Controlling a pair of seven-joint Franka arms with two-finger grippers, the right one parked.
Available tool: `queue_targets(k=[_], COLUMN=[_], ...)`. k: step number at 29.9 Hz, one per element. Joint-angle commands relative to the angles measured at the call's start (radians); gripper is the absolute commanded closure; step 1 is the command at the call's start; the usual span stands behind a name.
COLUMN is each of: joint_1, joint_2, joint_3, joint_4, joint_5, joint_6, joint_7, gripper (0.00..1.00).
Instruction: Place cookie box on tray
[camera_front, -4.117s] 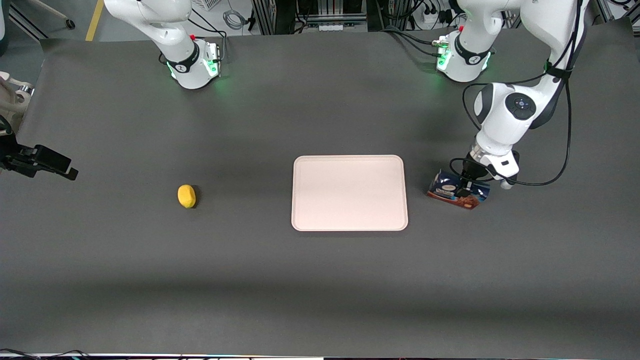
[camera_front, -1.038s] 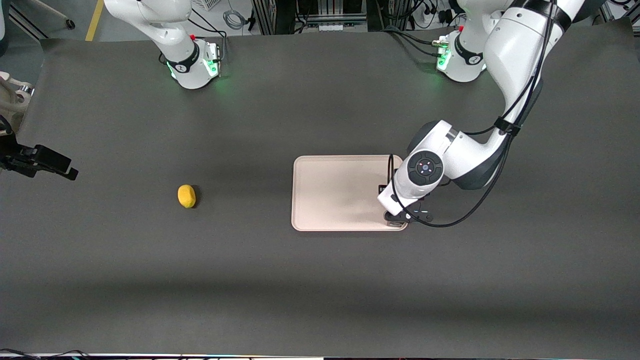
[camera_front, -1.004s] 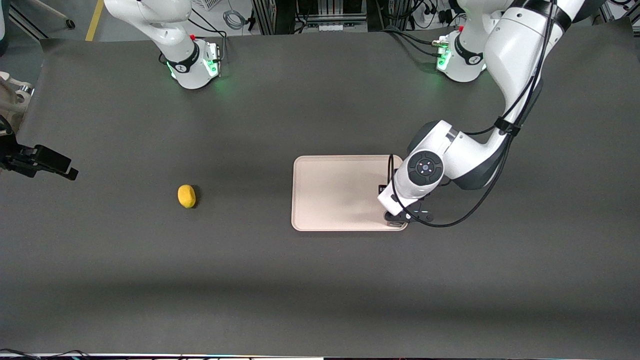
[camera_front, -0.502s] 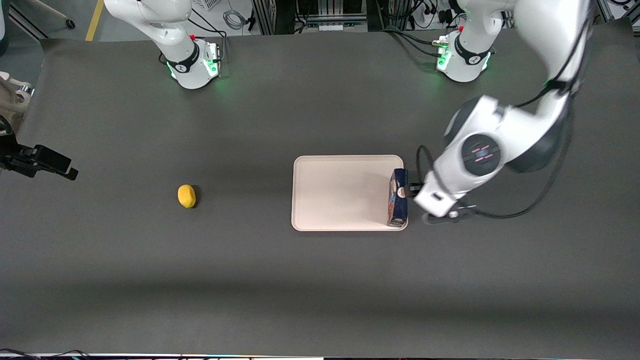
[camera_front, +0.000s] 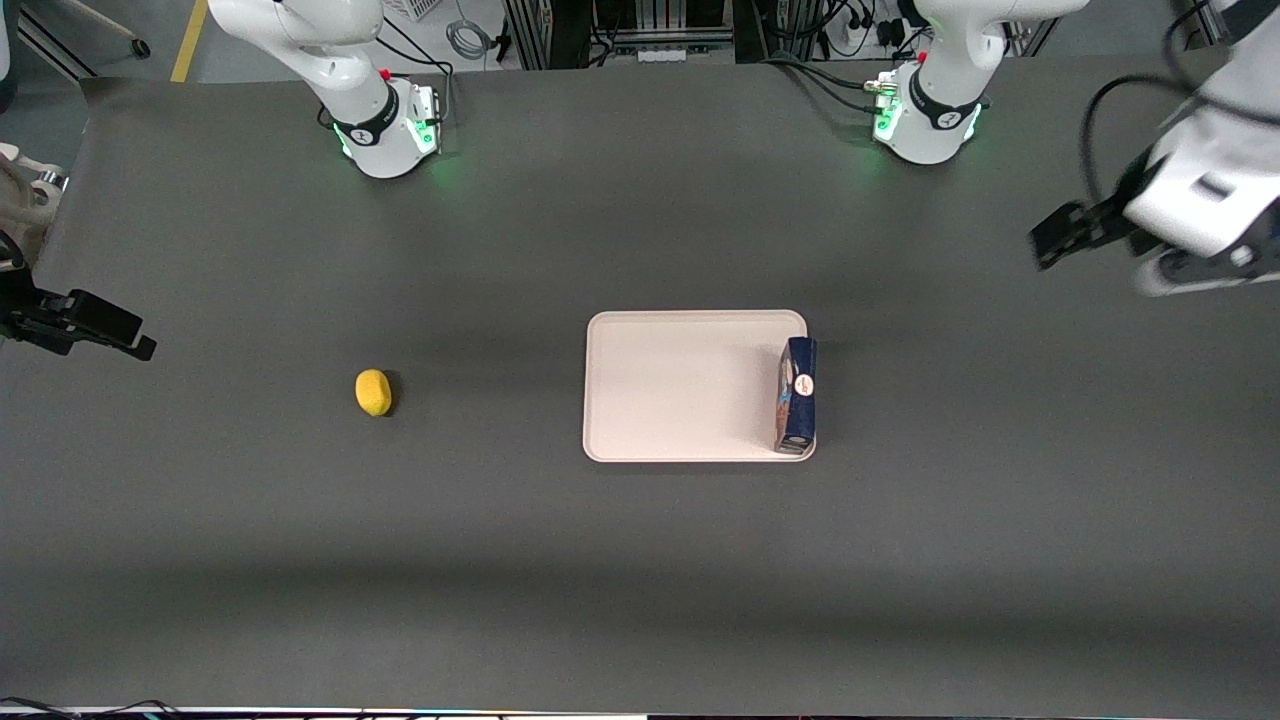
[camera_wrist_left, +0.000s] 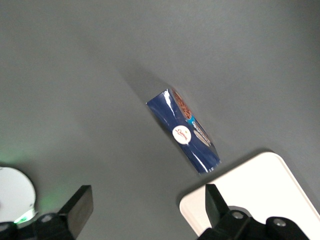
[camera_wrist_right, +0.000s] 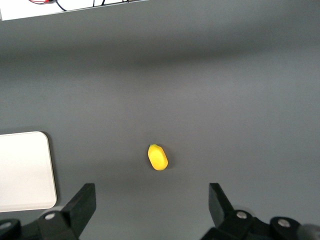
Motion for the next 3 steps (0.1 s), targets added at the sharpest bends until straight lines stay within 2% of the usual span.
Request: queue_targets(k=[1,3], joint_1=[-0.003,-0.002], joint_2=[-0.024,-0.024], joint_3=[0.001,0.001], joint_4=[0.002,0.015], joint_5=[-0.008,-0.008], joint_6=[-0.001,-0.007], joint_7=[0.022,0.022], gripper=[0.00,0.00])
